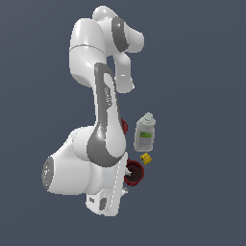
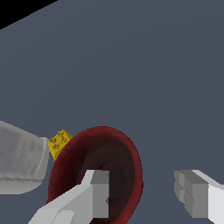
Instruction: Pick up a designated object from a clutter of objects.
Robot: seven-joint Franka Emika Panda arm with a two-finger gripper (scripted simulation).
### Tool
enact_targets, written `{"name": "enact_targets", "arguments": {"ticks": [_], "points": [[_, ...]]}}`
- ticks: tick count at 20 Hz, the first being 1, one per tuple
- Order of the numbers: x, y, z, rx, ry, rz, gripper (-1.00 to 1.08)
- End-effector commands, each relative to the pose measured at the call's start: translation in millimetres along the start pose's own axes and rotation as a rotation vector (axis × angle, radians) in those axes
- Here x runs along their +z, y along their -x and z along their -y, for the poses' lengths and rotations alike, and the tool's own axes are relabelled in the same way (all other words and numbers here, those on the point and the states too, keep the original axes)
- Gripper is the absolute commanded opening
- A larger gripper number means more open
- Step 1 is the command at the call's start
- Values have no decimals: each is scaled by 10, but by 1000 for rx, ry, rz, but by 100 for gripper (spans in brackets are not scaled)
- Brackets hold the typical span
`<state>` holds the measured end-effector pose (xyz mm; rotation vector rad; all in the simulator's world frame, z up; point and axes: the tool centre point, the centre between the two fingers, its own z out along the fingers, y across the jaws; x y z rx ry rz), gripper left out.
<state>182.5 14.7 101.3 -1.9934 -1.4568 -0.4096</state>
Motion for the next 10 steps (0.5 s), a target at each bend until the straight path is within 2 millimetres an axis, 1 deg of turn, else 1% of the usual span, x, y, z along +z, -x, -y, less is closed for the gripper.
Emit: {"name": "enact_targets", "arguments": {"ticks": [1,6,10], "points": [[8,4,-9,-9,-1,-5,28],[45,6,-7,-6,-1,-4,28],[204,8,-7,-7,-1,-4,28]]}}
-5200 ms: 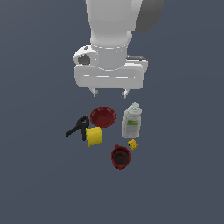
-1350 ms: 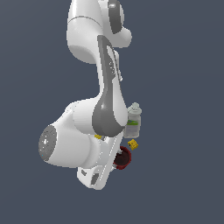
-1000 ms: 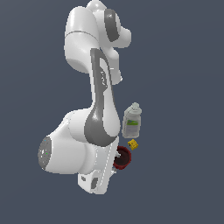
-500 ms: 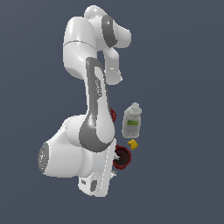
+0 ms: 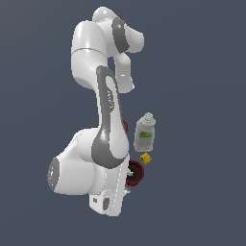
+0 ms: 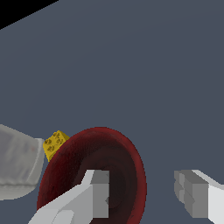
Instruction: Pick up a designated object from a clutter of objects.
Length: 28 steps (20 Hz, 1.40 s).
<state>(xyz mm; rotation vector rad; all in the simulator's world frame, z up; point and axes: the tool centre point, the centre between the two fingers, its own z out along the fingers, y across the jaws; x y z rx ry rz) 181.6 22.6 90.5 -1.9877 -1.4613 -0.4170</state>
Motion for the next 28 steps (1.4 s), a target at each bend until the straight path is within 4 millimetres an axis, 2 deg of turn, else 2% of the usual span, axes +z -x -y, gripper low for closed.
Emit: {"name": "enact_targets", "arguments": {"ticks": [1,5,6,19,23,28], "points": [[108,-2,6,-2,-2,0,28],[175,-1,8,-2,-2,-1,28],[175,-1,8,-2,-2,-1,-100],[136,-8,1,-4,6,-1,-100],[-22,-18,-27,-10,39,-3,-100],[-386,-39,-71,-22,114,-7,-100]]}}
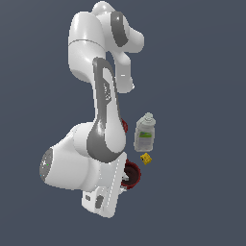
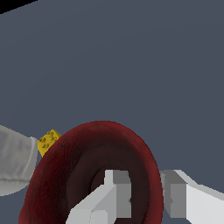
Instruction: Pick up a designated object from a clutter of objects.
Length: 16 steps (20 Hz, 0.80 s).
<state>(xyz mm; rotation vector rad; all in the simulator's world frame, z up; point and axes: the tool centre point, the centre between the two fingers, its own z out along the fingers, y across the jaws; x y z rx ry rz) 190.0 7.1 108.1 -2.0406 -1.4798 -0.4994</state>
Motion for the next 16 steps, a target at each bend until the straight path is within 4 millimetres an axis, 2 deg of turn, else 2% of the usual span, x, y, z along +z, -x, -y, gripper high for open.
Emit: {"name": "enact_targets", "arguments": {"ticks": [1,5,9,16], "points": [[-235,-27,-43,-9,47,-3,-100],[-668,-52,-88,-24,136,-8,-100],[-1189,-80,-88,-42,242,-14,-100],[-2084,-119,45,-74,427,-25,-100]]}}
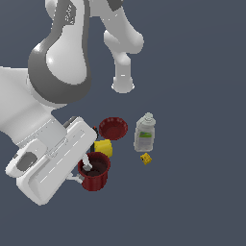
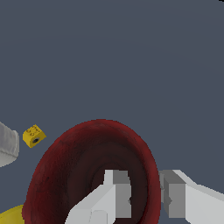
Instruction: Pick up a designated object from a clutter of objects.
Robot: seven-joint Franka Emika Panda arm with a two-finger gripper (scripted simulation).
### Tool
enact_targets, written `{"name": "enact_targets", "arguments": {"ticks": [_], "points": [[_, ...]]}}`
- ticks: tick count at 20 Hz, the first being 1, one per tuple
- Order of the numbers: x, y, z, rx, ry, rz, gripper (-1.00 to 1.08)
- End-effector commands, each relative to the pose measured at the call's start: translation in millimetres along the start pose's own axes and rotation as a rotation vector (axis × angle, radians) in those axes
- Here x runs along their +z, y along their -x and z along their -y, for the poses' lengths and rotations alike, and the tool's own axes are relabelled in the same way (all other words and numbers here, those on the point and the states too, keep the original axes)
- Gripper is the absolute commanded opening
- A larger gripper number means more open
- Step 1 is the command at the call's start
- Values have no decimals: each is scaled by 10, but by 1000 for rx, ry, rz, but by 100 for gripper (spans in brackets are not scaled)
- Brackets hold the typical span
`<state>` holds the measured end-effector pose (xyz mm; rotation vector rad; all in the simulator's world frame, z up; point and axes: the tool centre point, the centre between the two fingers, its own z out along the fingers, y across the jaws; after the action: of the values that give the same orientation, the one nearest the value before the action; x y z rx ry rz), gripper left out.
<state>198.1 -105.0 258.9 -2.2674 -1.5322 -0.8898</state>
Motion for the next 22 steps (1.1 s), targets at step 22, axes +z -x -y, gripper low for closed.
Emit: {"name": "enact_targets", "arguments": {"ticks": [22], "points": [[-2544,-142,198,-93,526,-42,-100]]}}
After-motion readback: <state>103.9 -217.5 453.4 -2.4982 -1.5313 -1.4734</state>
